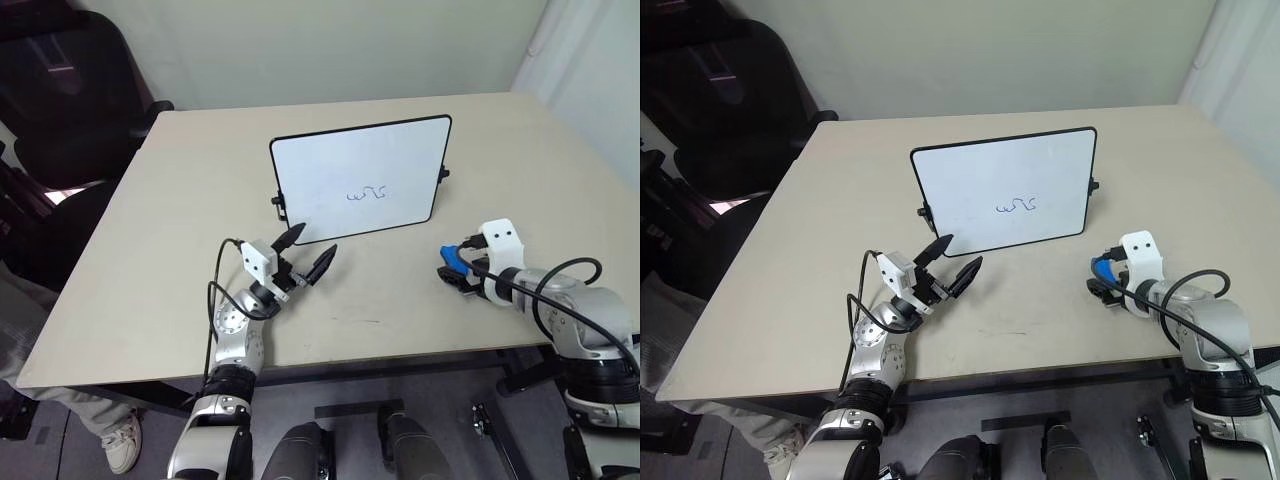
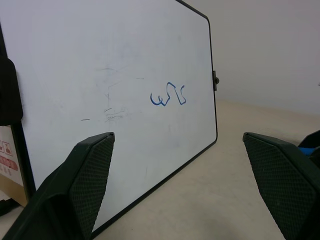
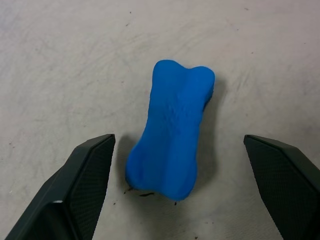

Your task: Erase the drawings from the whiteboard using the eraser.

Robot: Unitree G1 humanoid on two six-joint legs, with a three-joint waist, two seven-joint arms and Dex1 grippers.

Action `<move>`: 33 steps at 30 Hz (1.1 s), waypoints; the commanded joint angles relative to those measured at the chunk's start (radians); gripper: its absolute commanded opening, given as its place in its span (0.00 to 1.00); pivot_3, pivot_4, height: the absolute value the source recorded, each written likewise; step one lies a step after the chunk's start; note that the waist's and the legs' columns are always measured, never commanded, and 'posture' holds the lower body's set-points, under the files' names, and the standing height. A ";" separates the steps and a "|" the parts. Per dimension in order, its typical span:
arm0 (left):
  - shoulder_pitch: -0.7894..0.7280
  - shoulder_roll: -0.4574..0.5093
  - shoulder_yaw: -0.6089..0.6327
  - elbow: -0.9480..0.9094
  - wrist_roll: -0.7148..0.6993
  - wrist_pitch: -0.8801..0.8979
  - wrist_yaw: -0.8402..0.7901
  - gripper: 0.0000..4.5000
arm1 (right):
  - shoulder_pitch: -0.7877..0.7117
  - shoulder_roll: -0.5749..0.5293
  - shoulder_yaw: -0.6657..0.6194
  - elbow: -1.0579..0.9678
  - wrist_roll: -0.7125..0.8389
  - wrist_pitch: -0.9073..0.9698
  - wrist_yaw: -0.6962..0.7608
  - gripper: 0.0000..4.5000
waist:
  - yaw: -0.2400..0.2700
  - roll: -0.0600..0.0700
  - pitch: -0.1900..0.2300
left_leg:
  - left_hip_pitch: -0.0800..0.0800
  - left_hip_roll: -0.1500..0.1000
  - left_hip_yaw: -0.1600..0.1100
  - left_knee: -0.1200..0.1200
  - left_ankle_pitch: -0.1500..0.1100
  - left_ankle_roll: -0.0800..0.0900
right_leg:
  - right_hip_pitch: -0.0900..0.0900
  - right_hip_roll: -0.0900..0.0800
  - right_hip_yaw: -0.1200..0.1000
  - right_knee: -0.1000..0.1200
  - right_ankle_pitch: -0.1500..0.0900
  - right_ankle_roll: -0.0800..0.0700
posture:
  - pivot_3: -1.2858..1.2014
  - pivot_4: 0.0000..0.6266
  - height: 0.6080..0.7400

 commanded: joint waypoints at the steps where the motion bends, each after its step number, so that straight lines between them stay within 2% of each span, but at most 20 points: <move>1: 0.028 -0.017 -0.006 0.004 -0.009 -0.003 0.007 1.00 | -0.019 0.004 -0.024 -0.010 -0.012 -0.006 -0.008 0.78 | 0.000 0.000 0.000 | 0.000 0.000 0.000 0.000 0.000 0.000 | 0.000 0.000 0.000 0.000 0.000 0.000 | 0.52 0.24 0.90; 4: 0.027 -0.015 -0.005 0.006 -0.009 -0.002 0.006 1.00 | -0.018 0.005 -0.028 -0.015 -0.010 -0.004 -0.007 0.57 | 0.000 0.000 0.000 | 0.000 0.000 0.000 0.000 0.000 0.000 | 0.000 0.000 0.000 0.000 0.000 0.000 | 0.52 0.24 0.90; 8: 0.024 -0.016 -0.004 0.012 -0.010 -0.001 0.006 1.00 | -0.016 0.001 -0.033 -0.015 -0.011 -0.003 -0.006 0.57 | 0.000 0.000 0.000 | 0.000 0.000 0.000 0.000 0.000 0.000 | 0.000 0.000 0.000 0.000 0.000 0.000 | 0.52 0.24 0.90; 10: 0.022 -0.016 -0.003 0.017 -0.010 -0.002 0.006 1.00 | -0.013 -0.002 -0.031 -0.020 -0.010 -0.003 -0.002 0.50 | 0.000 0.000 0.000 | 0.000 0.000 0.000 0.000 0.000 0.000 | 0.000 0.000 0.000 0.000 0.000 0.000 | 0.52 0.24 0.90; 15: 0.017 -0.015 -0.001 0.027 -0.009 -0.003 0.005 1.00 | -0.009 0.000 -0.039 -0.031 -0.004 0.001 -0.001 0.18 | 0.000 0.000 0.000 | 0.000 0.000 0.000 0.000 0.000 0.000 | 0.000 0.000 0.000 0.000 0.000 0.000 | 0.52 0.24 0.90; 17: 0.013 -0.015 0.000 0.036 -0.008 -0.005 0.005 1.00 | -0.004 -0.003 -0.042 -0.044 0.000 0.001 0.002 0.10 | 0.000 0.000 0.000 | 0.000 0.000 0.000 0.000 0.000 0.000 | 0.000 0.000 0.000 0.000 0.000 0.000 | 0.52 0.24 0.90; 22: -0.001 -0.012 0.003 0.059 -0.006 -0.010 0.003 1.00 | -0.006 -0.010 -0.049 -0.090 0.012 -0.007 0.016 0.10 | 0.001 0.000 0.000 | 0.001 0.000 0.000 0.000 0.000 0.000 | 0.001 0.000 0.000 0.000 0.000 -0.001 | 0.52 0.24 0.90; 25: -0.008 -0.010 0.005 0.073 -0.006 -0.013 0.001 1.00 | -0.022 -0.004 -0.016 -0.153 0.006 -0.101 0.044 0.10 | 0.001 0.001 0.000 | 0.001 0.000 0.000 0.000 0.001 0.000 | 0.001 0.000 0.000 0.000 0.001 -0.001 | 0.52 0.24 0.90; 29: -0.019 -0.006 0.007 0.089 -0.007 -0.015 -0.005 1.00 | -0.114 0.088 0.029 -0.209 0.023 -0.150 0.031 0.10 | -0.005 0.001 -0.001 | 0.002 0.000 0.000 0.000 0.001 0.000 | 0.001 0.001 0.000 0.001 0.002 -0.002 | 0.52 0.24 0.90; 33: -0.036 -0.004 0.010 0.114 -0.007 -0.018 -0.011 1.00 | -0.219 0.164 0.136 -0.128 -0.050 -0.222 0.007 0.10 | -0.003 0.001 -0.001 | 0.003 0.000 0.000 0.000 0.002 0.000 | 0.002 0.001 0.000 0.001 0.002 -0.003 | 0.52 0.24 0.90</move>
